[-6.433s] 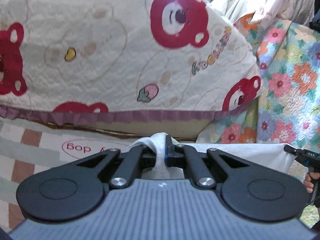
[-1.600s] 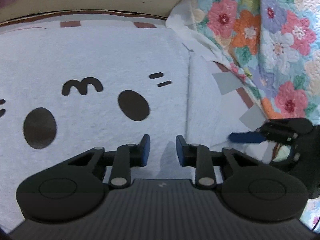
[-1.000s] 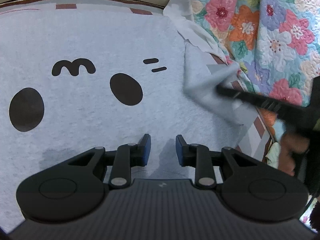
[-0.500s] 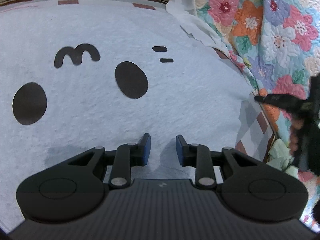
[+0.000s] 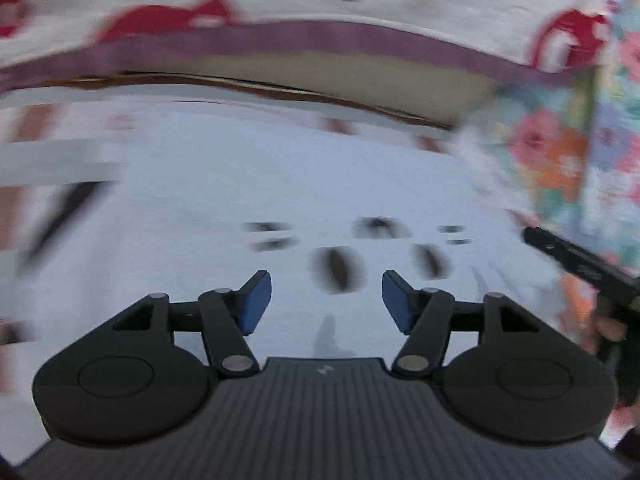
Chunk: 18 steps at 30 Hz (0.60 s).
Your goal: Fold clothes
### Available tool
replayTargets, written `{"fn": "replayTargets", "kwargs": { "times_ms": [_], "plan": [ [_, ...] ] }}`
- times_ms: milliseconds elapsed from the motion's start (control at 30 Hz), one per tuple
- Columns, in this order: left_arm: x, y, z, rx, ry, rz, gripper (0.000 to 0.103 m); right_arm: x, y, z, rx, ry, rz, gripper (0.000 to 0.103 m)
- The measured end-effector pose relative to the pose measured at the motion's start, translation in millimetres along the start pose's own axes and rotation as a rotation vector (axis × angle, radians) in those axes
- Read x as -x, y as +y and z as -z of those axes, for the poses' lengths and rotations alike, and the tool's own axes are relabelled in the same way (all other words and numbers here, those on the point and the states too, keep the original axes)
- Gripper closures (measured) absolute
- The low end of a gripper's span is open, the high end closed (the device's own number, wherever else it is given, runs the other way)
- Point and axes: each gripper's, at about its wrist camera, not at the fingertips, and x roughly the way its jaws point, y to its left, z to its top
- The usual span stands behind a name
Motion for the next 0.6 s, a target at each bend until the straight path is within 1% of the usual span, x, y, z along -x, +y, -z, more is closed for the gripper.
{"fn": "replayTargets", "kwargs": {
  "times_ms": [67,100,133,200,267,300,367,433,467,533,600],
  "plan": [
    [9,21,7,-0.076,0.027,-0.125,0.042,-16,44,1,0.065,0.039,-0.131,0.054],
    [12,32,11,-0.109,0.042,-0.185,0.04,-22,65,4,0.108,0.072,-0.197,0.055],
    [14,46,14,-0.125,0.067,-0.237,0.037,-30,86,7,0.155,0.11,-0.264,0.055],
    [10,79,23,-0.073,0.14,-0.298,0.037,-39,131,20,0.273,0.186,-0.382,0.055],
    [7,112,31,0.043,0.189,-0.304,0.037,-43,174,37,0.406,0.242,-0.479,0.055],
    [7,130,34,0.111,0.195,-0.279,0.037,-43,194,47,0.457,0.261,-0.525,0.055],
    [7,151,37,0.203,0.17,-0.217,0.037,-44,227,65,0.537,0.296,-0.601,0.055],
    [5,162,34,0.231,0.121,-0.189,0.037,-44,257,78,0.61,0.313,-0.628,0.051],
    [2,165,32,0.238,0.098,-0.186,0.037,-45,269,85,0.646,0.314,-0.622,0.049],
    [-7,172,26,0.269,0.063,-0.18,0.036,-48,287,97,0.703,0.31,-0.564,0.049],
    [-17,175,22,0.276,0.044,-0.19,0.034,-55,293,100,0.708,0.31,-0.51,0.047]
  ]
}}
